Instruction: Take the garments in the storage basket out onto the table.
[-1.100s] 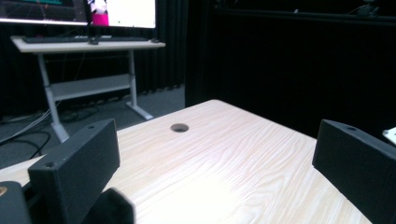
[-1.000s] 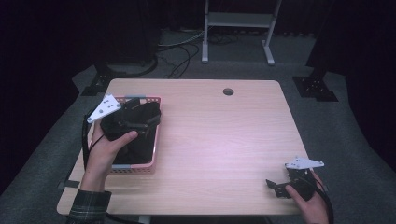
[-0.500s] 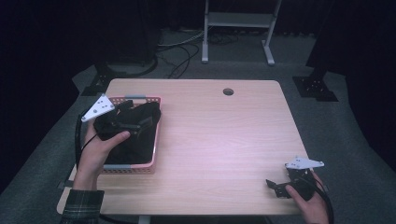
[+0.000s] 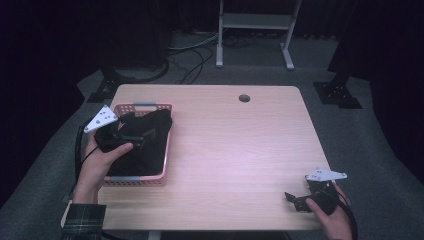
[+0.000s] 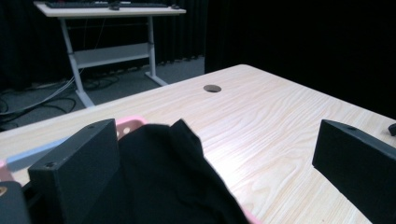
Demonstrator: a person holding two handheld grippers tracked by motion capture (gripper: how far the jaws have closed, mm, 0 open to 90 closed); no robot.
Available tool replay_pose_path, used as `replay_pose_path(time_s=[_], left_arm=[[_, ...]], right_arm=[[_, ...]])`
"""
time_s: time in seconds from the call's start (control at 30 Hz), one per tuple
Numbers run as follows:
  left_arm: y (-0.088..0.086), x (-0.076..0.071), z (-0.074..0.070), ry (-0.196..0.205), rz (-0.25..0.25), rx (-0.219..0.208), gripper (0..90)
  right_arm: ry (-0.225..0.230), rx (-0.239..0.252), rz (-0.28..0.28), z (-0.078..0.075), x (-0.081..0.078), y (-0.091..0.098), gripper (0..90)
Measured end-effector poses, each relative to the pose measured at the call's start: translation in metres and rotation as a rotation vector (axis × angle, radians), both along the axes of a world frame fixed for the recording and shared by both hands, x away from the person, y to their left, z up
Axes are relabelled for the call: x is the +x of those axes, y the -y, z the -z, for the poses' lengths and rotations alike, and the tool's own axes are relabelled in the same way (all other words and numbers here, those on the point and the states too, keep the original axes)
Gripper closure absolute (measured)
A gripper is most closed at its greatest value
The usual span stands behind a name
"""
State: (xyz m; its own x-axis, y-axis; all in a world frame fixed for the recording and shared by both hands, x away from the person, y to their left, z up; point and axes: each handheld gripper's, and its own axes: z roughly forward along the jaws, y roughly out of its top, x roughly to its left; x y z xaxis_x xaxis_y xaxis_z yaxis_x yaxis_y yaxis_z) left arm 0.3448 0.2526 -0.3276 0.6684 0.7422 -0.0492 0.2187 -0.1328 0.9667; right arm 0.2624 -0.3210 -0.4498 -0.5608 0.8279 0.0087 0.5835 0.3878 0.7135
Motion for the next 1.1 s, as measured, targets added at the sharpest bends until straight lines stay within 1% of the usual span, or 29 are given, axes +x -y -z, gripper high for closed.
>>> replay_pose_path(time_s=[0.2,0.47,0.73,1.0,1.03,1.1], left_arm=[[-0.006,0.002,0.007,-0.017,-0.014,-0.001,0.0],[-0.011,0.007,0.018,-0.040,-0.025,0.025,0.0],[-0.016,0.013,0.033,-0.088,-0.051,0.077,0.0],[-0.018,0.017,0.042,-0.115,-0.067,0.112,0.0],[-0.018,0.018,0.043,-0.117,-0.067,0.122,0.0],[-0.018,0.019,0.044,-0.121,-0.069,0.127,0.0]], right_arm=[[0.000,0.000,0.000,0.000,0.000,0.000,0.0],[0.000,0.000,0.000,0.000,0.000,0.000,0.0],[0.000,0.000,0.000,0.000,0.000,0.000,0.0],[0.000,0.000,0.000,0.000,0.000,0.000,0.0],[0.000,0.000,0.000,0.000,0.000,0.000,0.0],[0.000,0.000,0.000,0.000,0.000,0.000,0.0]])
